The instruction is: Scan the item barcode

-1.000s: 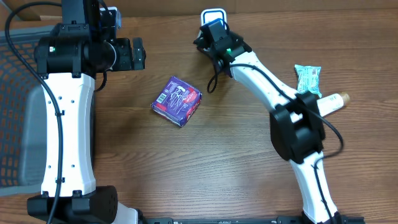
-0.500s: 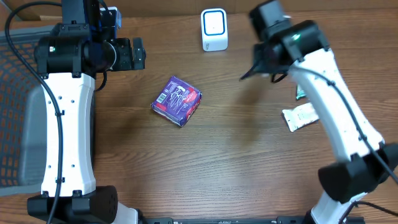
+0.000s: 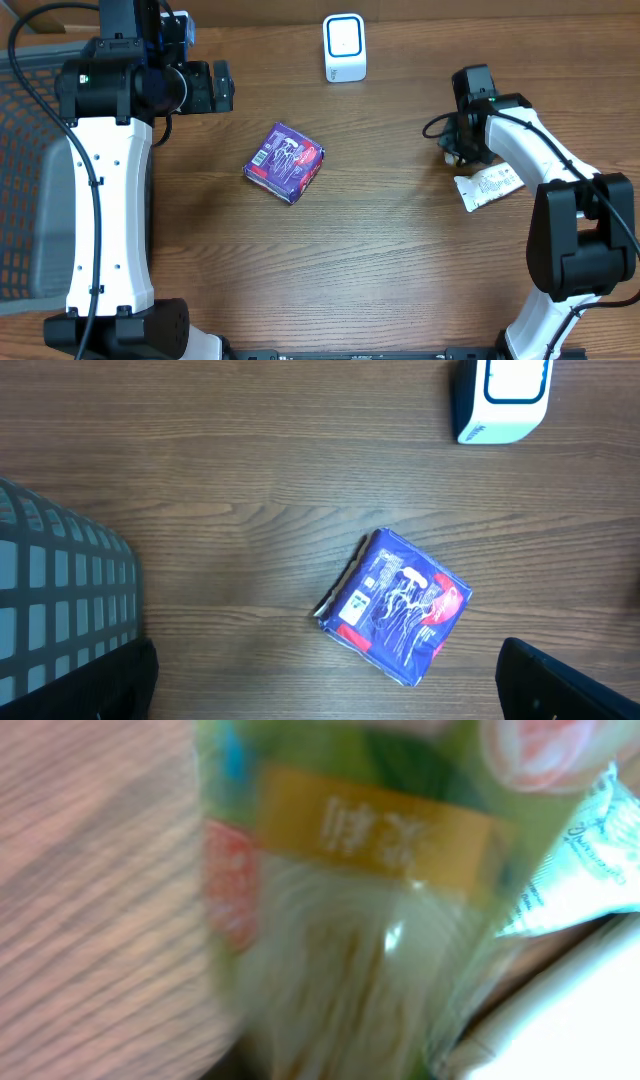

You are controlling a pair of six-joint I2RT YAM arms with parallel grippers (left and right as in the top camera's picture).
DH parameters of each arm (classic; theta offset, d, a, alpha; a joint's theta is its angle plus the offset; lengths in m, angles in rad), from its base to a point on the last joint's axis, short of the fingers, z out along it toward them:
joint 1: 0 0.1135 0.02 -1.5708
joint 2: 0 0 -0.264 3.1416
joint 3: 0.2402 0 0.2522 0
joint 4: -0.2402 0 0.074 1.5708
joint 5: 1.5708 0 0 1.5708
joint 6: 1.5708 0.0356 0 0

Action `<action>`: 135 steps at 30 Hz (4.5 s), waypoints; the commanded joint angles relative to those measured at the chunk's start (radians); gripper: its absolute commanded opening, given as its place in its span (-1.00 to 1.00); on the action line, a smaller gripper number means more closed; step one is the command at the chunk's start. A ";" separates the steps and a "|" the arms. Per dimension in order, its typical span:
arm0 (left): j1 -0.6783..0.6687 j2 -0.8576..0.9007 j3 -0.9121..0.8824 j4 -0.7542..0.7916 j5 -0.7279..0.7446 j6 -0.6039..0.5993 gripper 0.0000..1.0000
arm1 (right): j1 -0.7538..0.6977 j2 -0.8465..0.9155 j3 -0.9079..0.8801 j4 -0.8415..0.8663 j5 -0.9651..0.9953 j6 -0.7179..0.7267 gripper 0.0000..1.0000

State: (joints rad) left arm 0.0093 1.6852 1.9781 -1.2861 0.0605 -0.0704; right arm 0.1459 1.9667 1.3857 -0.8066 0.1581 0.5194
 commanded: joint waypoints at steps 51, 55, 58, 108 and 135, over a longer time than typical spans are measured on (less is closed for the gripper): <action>0.003 0.002 0.006 0.004 0.008 0.023 0.99 | 0.511 0.180 0.363 -0.184 -0.471 -0.182 -0.49; 0.003 0.002 0.006 0.004 0.008 0.023 0.99 | 0.453 0.165 0.476 -0.325 -0.481 -0.418 0.29; 0.003 0.002 0.006 0.004 0.008 0.023 0.99 | 0.399 0.165 0.550 -0.368 -0.476 -0.564 0.54; 0.003 0.002 0.006 0.004 0.008 0.023 0.99 | 0.289 0.340 0.737 -0.587 -0.502 -0.882 0.69; 0.003 0.002 0.006 0.004 0.008 0.023 0.99 | 0.388 0.518 0.680 -0.466 -0.784 -1.017 -0.21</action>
State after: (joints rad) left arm 0.0093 1.6852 1.9781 -1.2861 0.0605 -0.0704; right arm 0.5632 2.4641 2.0716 -1.2552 -0.5907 -0.4957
